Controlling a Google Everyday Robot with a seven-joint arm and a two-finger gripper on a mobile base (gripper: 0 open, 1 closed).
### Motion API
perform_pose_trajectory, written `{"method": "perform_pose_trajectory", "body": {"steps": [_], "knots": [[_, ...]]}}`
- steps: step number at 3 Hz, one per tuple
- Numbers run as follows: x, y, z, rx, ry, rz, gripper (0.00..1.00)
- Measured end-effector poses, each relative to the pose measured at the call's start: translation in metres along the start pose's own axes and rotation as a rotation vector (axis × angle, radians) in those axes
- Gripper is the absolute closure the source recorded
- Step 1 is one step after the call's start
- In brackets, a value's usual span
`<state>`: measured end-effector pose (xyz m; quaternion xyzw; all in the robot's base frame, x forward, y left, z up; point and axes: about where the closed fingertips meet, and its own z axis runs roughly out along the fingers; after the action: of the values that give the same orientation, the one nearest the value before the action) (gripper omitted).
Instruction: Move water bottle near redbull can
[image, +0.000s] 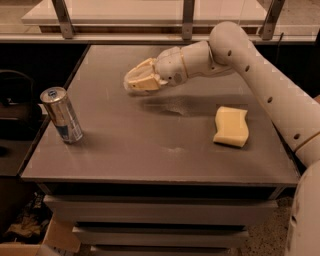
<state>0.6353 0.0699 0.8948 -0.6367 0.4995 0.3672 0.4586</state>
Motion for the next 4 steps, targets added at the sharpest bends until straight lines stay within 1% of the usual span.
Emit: {"method": "perform_pose_trajectory", "body": {"steps": [1,2,4], "knots": [[-0.0033,0.0126,0.0066,-0.012,-0.003,-0.023,1.00],[-0.0036,0.0131,0.0095,-0.017,-0.004,-0.022,0.81],[-0.0047,0.0145,0.0146,-0.027,-0.007,-0.023,0.35]]}}
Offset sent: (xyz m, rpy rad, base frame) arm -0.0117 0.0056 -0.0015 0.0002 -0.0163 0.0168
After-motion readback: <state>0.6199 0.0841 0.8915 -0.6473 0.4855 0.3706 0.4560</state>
